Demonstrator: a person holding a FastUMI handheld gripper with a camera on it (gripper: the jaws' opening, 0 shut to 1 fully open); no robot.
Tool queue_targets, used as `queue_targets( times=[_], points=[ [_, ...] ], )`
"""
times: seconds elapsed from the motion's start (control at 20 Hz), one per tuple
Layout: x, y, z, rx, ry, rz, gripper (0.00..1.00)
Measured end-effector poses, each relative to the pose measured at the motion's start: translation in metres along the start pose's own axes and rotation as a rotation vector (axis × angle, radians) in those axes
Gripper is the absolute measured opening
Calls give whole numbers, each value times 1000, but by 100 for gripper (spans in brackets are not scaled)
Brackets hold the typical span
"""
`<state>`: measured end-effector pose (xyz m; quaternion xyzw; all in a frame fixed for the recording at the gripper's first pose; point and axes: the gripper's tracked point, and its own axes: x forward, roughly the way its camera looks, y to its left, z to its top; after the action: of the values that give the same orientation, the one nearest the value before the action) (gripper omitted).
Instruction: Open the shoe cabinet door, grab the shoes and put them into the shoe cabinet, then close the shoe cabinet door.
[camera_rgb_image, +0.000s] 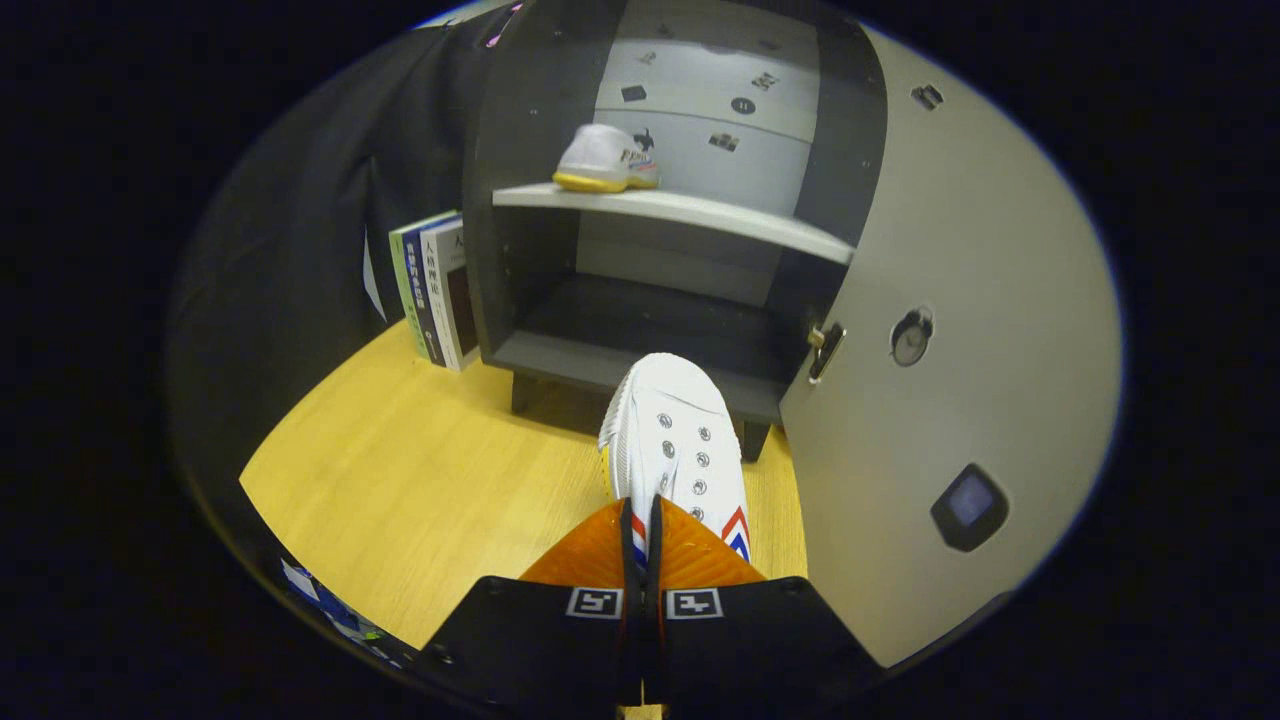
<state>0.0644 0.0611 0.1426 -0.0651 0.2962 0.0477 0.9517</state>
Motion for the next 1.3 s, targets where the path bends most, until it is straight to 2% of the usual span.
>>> queue_targets(
  times=[0.25,0.4,0.55,0.7,1.05,1.3],
  points=[
    [-38,-6,85,-11,-157,-18,2],
    [-48,-20,136,-9,-243,-64,2],
    [-52,-37,177,-49,-285,-131,2],
    [-49,-47,209,-41,-304,-150,2],
    [12,-81,298,-31,-364,-168,2],
    [79,-100,324,-65,-357,-198,2]
  ],
)
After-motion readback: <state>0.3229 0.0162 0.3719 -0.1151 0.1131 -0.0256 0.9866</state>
